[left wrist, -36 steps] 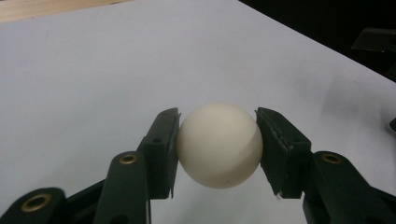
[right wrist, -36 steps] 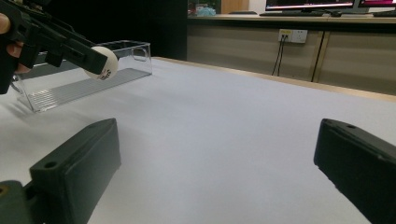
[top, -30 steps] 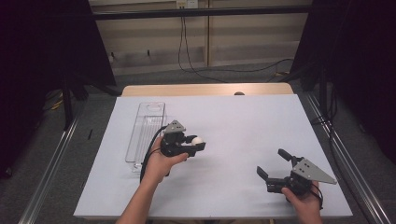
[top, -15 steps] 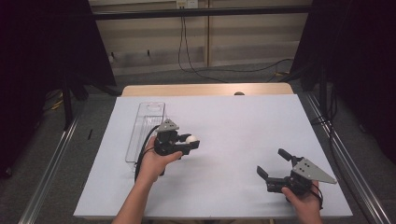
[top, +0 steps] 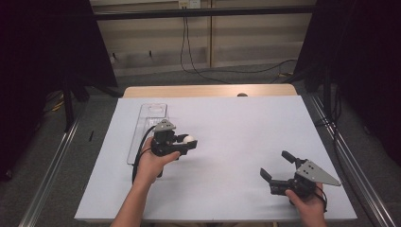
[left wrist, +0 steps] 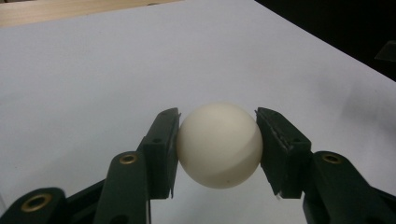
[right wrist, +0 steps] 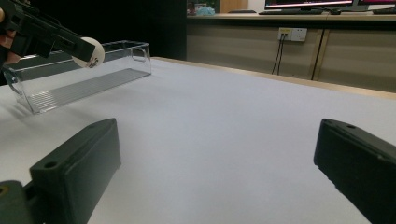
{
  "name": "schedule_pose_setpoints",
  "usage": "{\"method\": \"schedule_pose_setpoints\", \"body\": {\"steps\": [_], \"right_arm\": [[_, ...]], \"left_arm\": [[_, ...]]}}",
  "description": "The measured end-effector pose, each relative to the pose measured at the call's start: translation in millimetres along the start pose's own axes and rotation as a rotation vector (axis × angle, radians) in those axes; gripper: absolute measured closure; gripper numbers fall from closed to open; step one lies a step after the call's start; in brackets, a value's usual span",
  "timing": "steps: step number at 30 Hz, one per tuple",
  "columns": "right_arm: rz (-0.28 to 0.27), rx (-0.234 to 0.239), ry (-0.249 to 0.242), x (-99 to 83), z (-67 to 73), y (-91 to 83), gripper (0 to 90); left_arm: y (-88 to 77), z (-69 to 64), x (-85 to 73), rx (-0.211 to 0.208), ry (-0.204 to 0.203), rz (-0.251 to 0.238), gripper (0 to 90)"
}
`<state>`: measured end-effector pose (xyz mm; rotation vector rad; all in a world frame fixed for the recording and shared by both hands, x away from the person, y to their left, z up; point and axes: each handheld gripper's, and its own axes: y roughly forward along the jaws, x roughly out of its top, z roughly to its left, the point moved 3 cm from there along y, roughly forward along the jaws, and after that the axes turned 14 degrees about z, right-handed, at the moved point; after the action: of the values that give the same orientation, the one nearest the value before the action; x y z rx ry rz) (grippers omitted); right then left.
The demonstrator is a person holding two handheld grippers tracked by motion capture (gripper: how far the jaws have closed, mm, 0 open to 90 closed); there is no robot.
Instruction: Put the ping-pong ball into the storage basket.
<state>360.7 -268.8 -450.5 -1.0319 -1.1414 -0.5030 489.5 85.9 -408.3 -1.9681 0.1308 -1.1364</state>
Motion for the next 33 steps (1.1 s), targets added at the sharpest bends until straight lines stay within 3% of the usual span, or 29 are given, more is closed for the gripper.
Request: {"method": "schedule_pose_setpoints", "body": {"steps": [33], "right_arm": [[0.002, 0.007, -0.004, -0.1, 1.4, 0.7, 0.2]], "left_arm": [[-14.8, 12.4, -3.9, 0.026, -0.043, -0.006, 51.1]]}}
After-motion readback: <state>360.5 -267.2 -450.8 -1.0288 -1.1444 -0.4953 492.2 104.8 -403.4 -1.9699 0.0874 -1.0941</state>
